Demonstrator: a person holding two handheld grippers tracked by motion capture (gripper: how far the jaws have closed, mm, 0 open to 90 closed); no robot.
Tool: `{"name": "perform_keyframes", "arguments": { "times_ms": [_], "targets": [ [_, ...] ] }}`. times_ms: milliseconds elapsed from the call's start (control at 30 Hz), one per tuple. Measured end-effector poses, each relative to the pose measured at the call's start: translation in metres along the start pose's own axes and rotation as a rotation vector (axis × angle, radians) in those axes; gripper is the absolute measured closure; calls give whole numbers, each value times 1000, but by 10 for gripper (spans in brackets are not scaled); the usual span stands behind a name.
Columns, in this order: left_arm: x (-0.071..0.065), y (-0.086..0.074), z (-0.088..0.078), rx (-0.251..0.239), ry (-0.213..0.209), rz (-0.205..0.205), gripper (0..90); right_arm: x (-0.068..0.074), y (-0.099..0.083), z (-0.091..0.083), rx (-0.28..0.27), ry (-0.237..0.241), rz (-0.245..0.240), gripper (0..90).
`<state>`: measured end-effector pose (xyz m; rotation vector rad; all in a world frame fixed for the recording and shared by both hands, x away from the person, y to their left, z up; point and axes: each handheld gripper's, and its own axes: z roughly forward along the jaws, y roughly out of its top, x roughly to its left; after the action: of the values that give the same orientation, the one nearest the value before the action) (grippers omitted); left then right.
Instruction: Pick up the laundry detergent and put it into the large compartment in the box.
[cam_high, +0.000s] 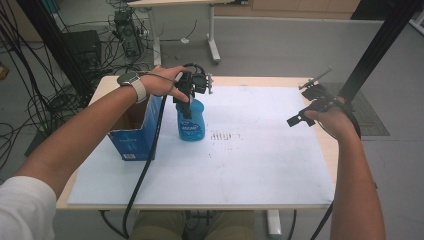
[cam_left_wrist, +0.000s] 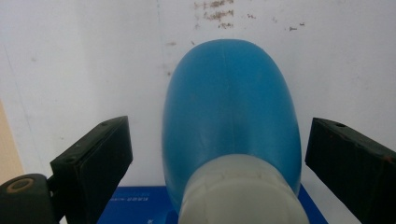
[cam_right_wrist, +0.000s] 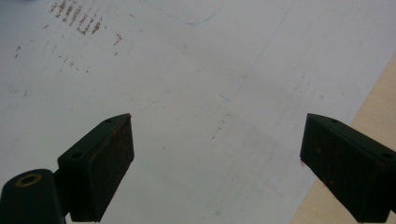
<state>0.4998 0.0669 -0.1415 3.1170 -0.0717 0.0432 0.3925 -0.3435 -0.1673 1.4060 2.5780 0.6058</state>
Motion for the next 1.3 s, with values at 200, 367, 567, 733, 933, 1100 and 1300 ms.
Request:
{"name": "perform_keyframes", "arguments": {
  "times_ms": [200, 367, 567, 733, 933, 1100, 1300],
  "targets": [
    [0, 0, 3, 0, 1, 0, 79, -1, -1, 1, 2, 2, 1, 96],
    [0, 0, 7, 1, 2, -2, 80, -1, -1, 2, 3, 3, 3, 96],
    [-2, 3, 10, 9, 11, 1, 89, -1, -1, 1, 2, 2, 3, 96],
    [-4, 4, 12, 12, 21, 3, 95, -1, -2, 1, -1, 2, 3, 96],
    [-4, 5, 14, 19, 26, 6, 103, -1, -3, -1, -2, 0, 3, 96],
    [-4, 5, 14, 15, 22, 10, 132, -2, -4, 0, -3, 1, 6, 96],
    [-4, 6, 14, 18, 21, 12, 174, -2, -6, -1, -5, 1, 7, 96]
  ]
}}
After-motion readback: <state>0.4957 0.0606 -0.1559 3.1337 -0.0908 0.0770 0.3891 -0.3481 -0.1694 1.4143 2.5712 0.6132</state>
